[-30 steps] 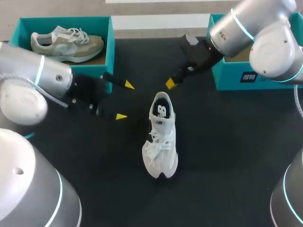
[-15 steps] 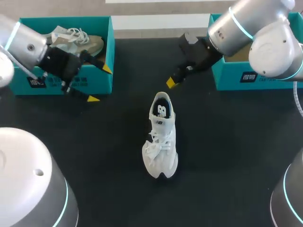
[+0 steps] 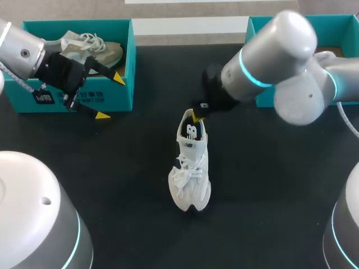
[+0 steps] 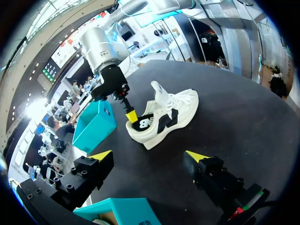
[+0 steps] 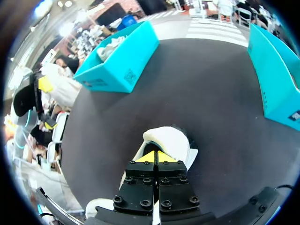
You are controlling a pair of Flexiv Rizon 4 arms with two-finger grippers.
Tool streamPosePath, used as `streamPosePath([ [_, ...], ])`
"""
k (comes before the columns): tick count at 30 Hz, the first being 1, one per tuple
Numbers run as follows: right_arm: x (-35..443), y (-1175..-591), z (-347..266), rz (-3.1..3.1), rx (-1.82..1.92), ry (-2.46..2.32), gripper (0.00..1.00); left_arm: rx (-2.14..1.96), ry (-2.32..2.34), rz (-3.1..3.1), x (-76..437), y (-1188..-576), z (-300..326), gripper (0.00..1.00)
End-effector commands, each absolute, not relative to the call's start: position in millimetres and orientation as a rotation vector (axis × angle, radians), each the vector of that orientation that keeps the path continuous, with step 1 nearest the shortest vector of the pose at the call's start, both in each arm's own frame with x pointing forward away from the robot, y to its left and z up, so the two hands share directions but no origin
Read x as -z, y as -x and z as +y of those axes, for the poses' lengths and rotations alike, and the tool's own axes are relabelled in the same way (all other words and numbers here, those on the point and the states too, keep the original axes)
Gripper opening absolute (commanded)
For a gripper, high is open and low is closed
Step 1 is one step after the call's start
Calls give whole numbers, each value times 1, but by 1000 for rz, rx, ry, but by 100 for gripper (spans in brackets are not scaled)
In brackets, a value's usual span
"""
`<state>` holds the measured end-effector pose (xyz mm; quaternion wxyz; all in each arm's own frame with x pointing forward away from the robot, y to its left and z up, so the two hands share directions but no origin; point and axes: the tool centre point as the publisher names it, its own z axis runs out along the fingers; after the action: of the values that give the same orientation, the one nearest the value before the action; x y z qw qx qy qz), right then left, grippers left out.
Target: Take the shoe out of the shoebox, open the shoe tongue, remove and reinsert the insole, then place the shoe into the shoebox
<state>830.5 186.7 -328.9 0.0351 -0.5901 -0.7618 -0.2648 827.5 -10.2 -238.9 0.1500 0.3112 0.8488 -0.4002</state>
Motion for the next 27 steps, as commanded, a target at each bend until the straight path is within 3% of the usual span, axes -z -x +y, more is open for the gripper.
streamPosePath([
  [1, 331, -824, 191, -2292, 748, 2281, 0, 1146, -895, 2440, 239, -826, -10, 100],
  [12, 330, -824, 190, -2281, 750, 2297, 0, 1146, -895, 2440, 239, -826, -10, 100],
  [27, 341, -798, 192, -2283, 457, 2285, 0, 1146, -895, 2440, 239, -826, -10, 100],
])
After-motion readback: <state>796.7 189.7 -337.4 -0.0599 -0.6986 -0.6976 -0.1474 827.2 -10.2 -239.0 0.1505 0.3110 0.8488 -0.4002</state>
